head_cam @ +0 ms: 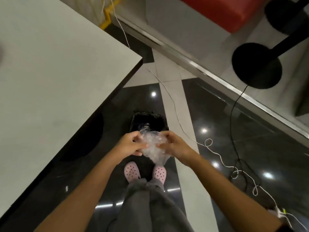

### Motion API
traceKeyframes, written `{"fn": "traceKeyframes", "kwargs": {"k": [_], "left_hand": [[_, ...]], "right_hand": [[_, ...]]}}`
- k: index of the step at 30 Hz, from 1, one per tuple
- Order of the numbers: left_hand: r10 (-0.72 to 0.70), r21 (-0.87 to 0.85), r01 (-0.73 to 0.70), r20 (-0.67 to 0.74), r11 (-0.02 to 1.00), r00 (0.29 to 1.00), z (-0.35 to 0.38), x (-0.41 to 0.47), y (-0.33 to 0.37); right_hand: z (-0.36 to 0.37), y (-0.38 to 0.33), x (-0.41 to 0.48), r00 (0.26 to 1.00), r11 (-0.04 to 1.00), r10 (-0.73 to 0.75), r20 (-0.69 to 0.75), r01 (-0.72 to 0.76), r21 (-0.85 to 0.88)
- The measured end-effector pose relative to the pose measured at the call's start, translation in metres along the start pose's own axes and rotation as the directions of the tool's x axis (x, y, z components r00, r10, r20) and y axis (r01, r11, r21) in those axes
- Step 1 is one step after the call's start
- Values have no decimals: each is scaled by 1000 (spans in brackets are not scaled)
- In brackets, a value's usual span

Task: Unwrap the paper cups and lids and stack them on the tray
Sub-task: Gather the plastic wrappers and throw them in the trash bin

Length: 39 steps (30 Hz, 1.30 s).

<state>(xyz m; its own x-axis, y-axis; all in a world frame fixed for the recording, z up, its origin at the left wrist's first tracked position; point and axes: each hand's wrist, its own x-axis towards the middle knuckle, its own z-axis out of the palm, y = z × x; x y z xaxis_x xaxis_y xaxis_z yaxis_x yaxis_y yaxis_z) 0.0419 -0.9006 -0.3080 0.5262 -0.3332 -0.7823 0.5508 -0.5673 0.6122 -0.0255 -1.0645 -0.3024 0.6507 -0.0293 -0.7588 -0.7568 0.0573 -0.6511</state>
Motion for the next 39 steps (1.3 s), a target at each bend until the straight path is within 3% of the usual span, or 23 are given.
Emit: {"fn": "traceKeyframes", "kwargs": {"k": [6, 10, 14, 18, 22, 25, 27, 32, 39], "left_hand": [[-68, -23, 67, -40, 997, 997, 2, 82, -59], [-78, 64, 96, -240, 993, 968, -9, 140, -98], [-70, 192, 143, -344, 971, 936, -17, 184, -134], [-75, 219, 172, -391, 960, 917, -26, 222, -162], [-72, 237, 165, -358, 957, 931, -29, 252, -179], [-51, 247, 144, -348, 958, 936, -29, 269, -188], [-13, 284, 120, -355, 951, 935, -29, 276, -193], [54, 267, 57, -391, 962, 919, -31, 286, -204], [103, 300, 23, -397, 954, 912, -29, 288, -209]], "right_hand": [[11, 68, 75, 959, 998, -43, -281, 52, 28], [10, 104, 138, 881, 969, -133, -455, 18, -248], [9, 128, 196, 908, 862, -244, -341, 42, -505], [17, 152, 253, 951, 659, -254, -177, 36, -751], [23, 177, 289, 991, 492, -128, -36, 32, -870], [30, 204, 310, 994, 436, 36, 106, 80, -896], [39, 217, 316, 983, 411, 68, 170, 127, -903], [42, 229, 328, 978, 381, 98, 187, 136, -915], [32, 227, 344, 996, 453, 37, -84, -92, -887]]}}
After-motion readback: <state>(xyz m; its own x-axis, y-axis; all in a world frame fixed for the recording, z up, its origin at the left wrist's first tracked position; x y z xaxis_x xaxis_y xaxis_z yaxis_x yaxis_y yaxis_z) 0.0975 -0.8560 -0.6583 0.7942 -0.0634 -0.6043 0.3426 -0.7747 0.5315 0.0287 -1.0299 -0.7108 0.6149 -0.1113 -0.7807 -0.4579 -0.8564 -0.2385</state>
